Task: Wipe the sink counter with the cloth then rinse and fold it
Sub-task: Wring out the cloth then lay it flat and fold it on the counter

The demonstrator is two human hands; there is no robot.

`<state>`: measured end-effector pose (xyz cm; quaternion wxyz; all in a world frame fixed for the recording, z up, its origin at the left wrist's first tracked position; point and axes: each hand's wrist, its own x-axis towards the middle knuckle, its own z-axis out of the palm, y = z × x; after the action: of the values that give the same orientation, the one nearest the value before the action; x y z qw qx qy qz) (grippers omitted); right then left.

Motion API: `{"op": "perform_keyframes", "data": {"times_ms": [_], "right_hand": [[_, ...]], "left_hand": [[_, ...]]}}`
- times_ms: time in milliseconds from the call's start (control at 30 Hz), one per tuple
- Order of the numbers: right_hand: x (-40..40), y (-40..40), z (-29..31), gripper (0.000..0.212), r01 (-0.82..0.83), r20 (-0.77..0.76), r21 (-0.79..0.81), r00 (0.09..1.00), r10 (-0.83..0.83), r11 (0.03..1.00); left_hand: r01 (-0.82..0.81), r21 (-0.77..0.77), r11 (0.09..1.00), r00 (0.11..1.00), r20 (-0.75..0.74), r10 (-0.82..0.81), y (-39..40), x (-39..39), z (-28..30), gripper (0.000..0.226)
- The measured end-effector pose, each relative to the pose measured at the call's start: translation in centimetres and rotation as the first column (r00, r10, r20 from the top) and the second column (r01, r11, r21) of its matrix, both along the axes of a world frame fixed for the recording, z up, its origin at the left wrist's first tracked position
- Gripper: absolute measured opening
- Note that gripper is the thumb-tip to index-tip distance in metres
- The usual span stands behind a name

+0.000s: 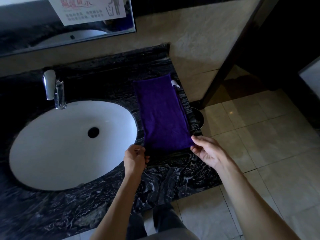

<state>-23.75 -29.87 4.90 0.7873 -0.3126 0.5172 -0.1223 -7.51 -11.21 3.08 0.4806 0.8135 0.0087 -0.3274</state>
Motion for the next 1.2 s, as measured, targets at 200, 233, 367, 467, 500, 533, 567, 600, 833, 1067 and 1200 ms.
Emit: {"op": "perform_keyframes", "data": {"times_ms": [200, 233, 367, 467, 500, 533, 567, 600, 833, 1067, 1200], "right_hand": [[-0.3, 0.0, -0.1, 0.015, 0.005, -0.025, -0.001, 1.0, -0.005, 1.0], [-0.2, 0.0, -0.1, 0.016, -0.006, -0.038, -0.012, 0.999, 0.006, 1.0], [0.3, 0.1, -0.2, 0.02, -0.139, -0.155, -0.144, 0.981, 0.117, 0.98], [0.4, 0.2, -0.3, 0.018, -0.215, -0.253, -0.201, 0.954, 0.161, 0.956], [0.4, 0.2, -0.4, 0.019, -0.228, -0.282, -0.207, 0.945, 0.165, 0.951], [0.4, 0.2, -0.5, 0.02, -0.236, -0.315, -0.215, 0.935, 0.161, 0.948], [0.3, 0.1, -0.6, 0.021, -0.238, -0.352, -0.231, 0.924, 0.147, 0.943], [0.2, 0.1, -0.6, 0.021, -0.243, -0.398, -0.257, 0.909, 0.127, 0.936], [-0.3, 1.3, 0.0, 0.012, -0.653, -0.782, -0.466, 0.62, 0.068, 0.597], [-0.1, 2.0, -0.9, 0.017, -0.822, -0.827, -0.562, 0.557, -0.071, 0.096], [0.9, 2.6, -2.9, 0.063, -0.846, -0.877, -0.467, 0.481, 0.011, -0.255]], "left_hand": [[-0.033, -0.024, 0.999, 0.998, -0.061, 0.032, 0.3, 0.6, 0.5, 0.014], [-0.02, -0.028, 0.999, 0.998, -0.062, 0.018, 0.3, 0.7, 0.5, 0.014], [0.093, -0.041, 0.995, 0.995, -0.018, -0.094, 0.5, 0.6, 0.4, 0.013], [0.18, 0.039, 0.983, 0.98, 0.082, -0.183, 0.2, 0.1, 0.3, 0.007], [0.184, 0.061, 0.981, 0.974, 0.125, -0.19, 0.1, -0.1, 0.2, 0.008], [0.175, 0.066, 0.982, 0.97, 0.161, -0.184, 0.1, -0.3, 0.2, 0.007], [0.165, 0.06, 0.984, 0.966, 0.193, -0.174, 0.3, -0.5, 0.2, 0.01], [0.166, 0.05, 0.985, 0.961, 0.217, -0.173, 0.5, -0.8, 0.2, 0.015], [0.349, 0.269, 0.898, 0.871, 0.26, -0.417, 2.9, -2.7, -0.6, 0.021], [0.419, 0.538, 0.731, 0.453, 0.574, -0.682, 0.3, -1.8, -0.5, 0.044], [0.528, 0.638, 0.56, 0.238, 0.522, -0.819, -1.2, -0.9, -3.0, 0.066]]}}
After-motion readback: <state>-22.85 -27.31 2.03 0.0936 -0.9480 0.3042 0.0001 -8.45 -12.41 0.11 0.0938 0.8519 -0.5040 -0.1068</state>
